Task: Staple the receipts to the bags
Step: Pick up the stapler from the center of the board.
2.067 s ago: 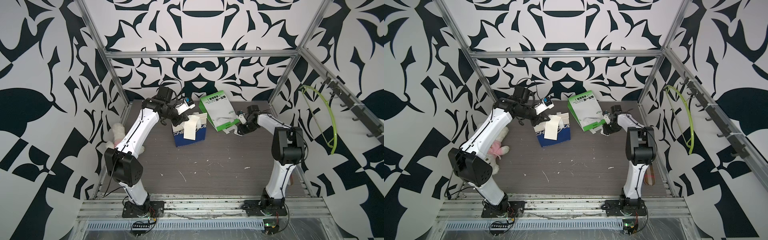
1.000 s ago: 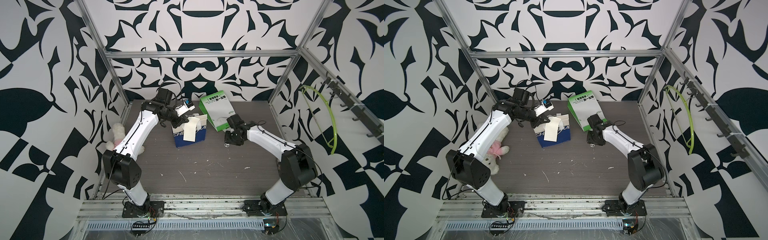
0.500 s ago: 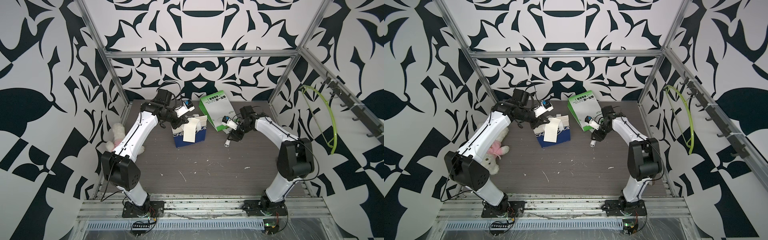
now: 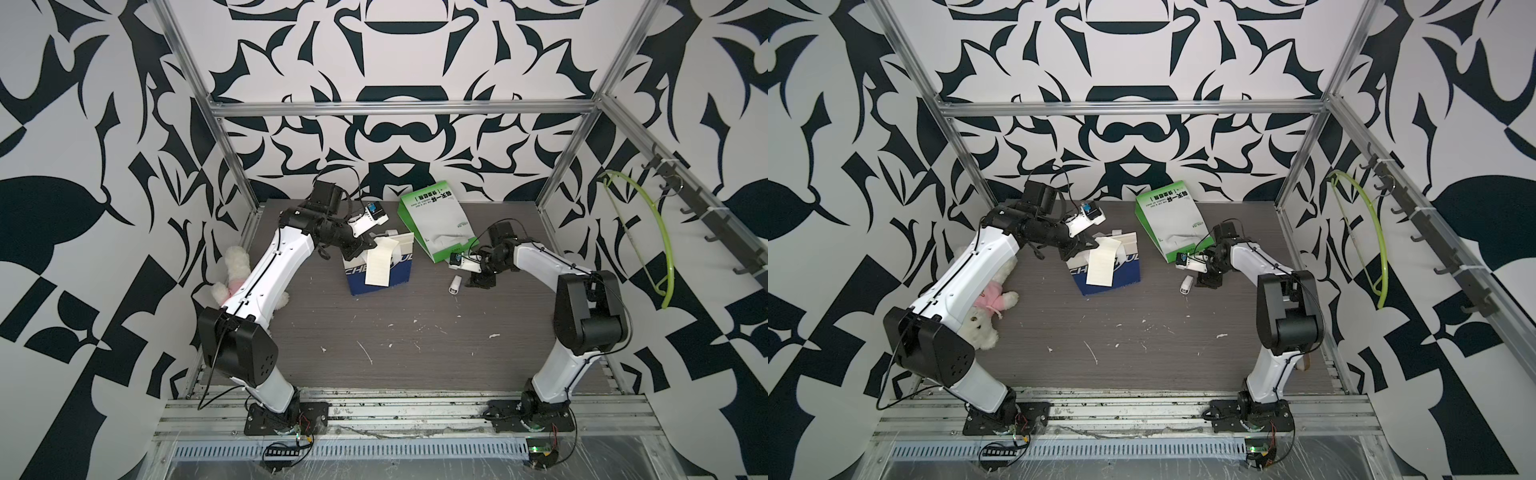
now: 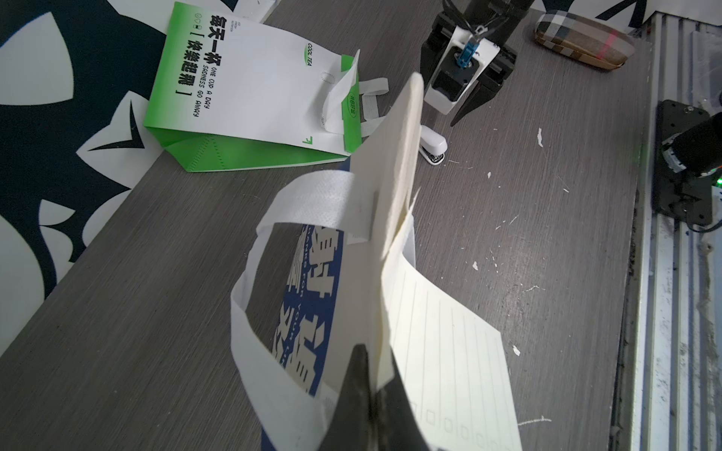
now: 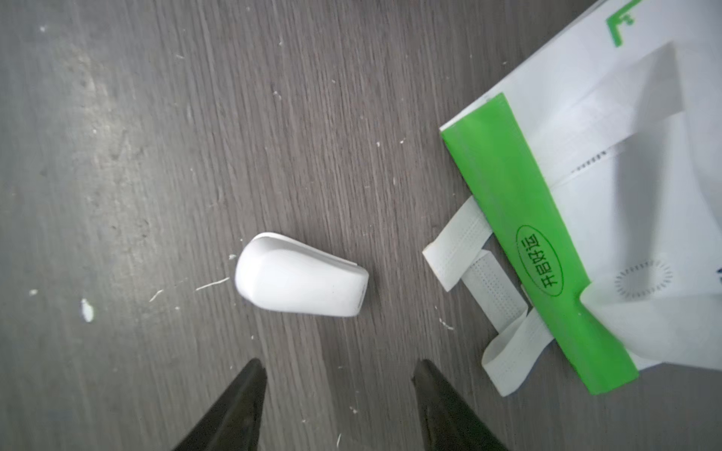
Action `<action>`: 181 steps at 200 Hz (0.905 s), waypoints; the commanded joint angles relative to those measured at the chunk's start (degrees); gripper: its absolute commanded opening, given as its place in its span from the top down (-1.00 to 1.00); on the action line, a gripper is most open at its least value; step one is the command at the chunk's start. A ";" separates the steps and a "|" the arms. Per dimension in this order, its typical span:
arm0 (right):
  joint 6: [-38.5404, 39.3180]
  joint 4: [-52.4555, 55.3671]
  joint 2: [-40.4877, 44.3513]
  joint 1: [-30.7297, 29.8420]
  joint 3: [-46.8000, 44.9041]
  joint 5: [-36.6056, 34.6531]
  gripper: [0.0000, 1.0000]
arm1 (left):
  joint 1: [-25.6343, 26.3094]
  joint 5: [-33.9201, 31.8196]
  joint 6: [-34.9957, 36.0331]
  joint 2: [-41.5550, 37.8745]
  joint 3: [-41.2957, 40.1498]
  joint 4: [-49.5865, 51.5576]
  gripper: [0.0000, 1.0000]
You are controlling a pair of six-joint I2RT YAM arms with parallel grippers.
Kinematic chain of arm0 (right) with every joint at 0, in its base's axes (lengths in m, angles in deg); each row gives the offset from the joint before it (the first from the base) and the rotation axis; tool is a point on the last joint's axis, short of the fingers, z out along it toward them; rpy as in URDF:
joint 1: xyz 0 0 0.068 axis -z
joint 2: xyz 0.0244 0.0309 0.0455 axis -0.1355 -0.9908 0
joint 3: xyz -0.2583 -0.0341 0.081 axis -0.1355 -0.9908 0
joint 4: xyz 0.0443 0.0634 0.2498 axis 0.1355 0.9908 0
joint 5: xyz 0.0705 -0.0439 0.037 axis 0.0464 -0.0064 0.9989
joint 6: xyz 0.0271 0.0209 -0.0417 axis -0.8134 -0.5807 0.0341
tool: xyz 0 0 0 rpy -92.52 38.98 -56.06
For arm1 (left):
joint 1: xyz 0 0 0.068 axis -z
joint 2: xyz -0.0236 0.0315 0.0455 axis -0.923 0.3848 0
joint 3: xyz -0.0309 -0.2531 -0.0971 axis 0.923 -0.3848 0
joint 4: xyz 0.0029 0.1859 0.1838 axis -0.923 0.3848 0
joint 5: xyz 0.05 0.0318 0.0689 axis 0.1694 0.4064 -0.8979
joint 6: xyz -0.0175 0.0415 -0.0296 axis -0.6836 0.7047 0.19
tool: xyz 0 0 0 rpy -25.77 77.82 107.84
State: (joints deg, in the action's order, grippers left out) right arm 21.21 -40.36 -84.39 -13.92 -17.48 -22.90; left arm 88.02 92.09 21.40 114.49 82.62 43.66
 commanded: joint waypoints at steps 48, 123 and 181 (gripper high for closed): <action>3.04 -4.89 -1.05 -2.12 0.28 3.70 -0.25 | -0.08 -1.56 0.31 2.10 -0.65 2.08 1.00; 0.28 -3.30 -2.38 -4.21 0.88 4.23 -0.13 | -0.13 -1.30 0.39 2.81 -0.19 2.26 1.00; -0.29 0.05 -4.70 -4.23 4.32 2.51 0.23 | -0.10 -1.25 0.75 3.21 0.40 2.89 1.00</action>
State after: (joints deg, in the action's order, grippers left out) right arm 21.18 -43.77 -88.87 -18.03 -16.56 -20.16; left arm 88.02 91.70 21.44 115.49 82.84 43.01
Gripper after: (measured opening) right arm 0.389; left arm 0.059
